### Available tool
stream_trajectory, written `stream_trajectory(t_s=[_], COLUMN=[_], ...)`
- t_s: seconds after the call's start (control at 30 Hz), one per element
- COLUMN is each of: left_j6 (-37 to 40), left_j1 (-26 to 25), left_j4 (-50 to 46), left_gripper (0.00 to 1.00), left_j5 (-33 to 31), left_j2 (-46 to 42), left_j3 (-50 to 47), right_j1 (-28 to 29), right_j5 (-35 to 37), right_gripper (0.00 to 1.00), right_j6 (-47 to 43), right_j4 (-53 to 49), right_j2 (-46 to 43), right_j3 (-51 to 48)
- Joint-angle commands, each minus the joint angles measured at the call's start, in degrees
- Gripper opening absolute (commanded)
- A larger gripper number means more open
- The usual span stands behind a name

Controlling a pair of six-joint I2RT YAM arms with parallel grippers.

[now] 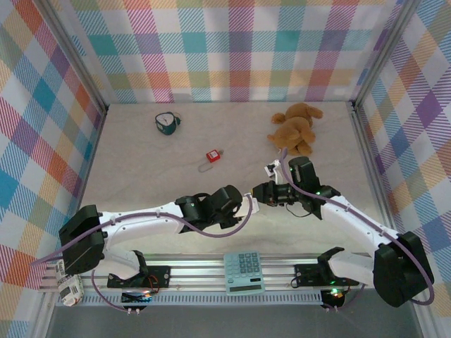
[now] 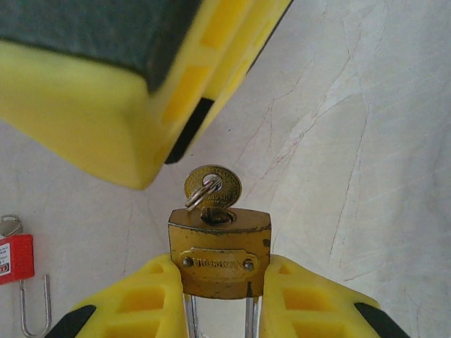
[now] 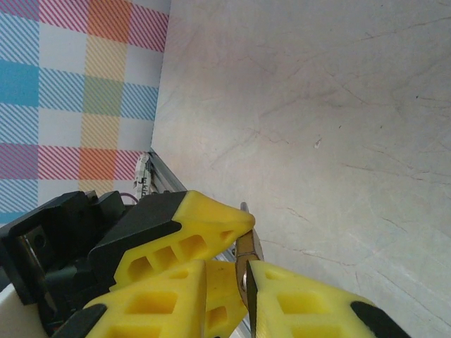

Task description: Unlock with the key

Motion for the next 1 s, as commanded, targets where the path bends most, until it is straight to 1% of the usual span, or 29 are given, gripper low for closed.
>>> stream_trajectory(t_s=[0.0, 0.13, 0.23, 0.37, 0.7, 0.83, 0.97], left_j6=[0.8, 0.9, 1.0, 0.9, 1.0, 1.0, 0.9], left_j1=[0.4, 0.6, 0.9, 1.2, 1.3, 1.3, 1.3], left_j4=[0.1, 0.5, 0.6, 0.8, 0.8, 0.8, 1.0], left_gripper=[0.00, 0.00, 0.00, 0.00, 0.00, 0.00, 0.00], left_j5=[0.9, 0.9, 1.1, 1.6, 2.3, 2.4, 2.6], left_j2=[0.5, 0.8, 0.9, 1.1, 2.1, 2.0, 2.0], left_j3=[2.0, 2.0, 1.8, 1.7, 2.2, 2.1, 2.1], right_j1=[0.0, 0.1, 0.2, 0.4, 0.7, 0.7, 0.8], right_j5=[-0.9, -0.2, 2.5, 1.6, 2.4, 3.9, 2.0], right_gripper=[0.24, 0.22, 0.22, 0.23, 0.24, 0.25, 0.25], right_j6=[-2.3, -3.4, -6.3, -6.6, -6.5, -9.2, -9.0], right_j4=[-1.6, -3.3, -7.1, -7.3, -6.7, -10.3, -9.8], right_j2=[0.1, 0.3, 0.9, 1.1, 0.9, 0.1, 2.1], right_j3=[-0.2, -0.1, 0.4, 0.5, 1.0, 2.7, 3.3])
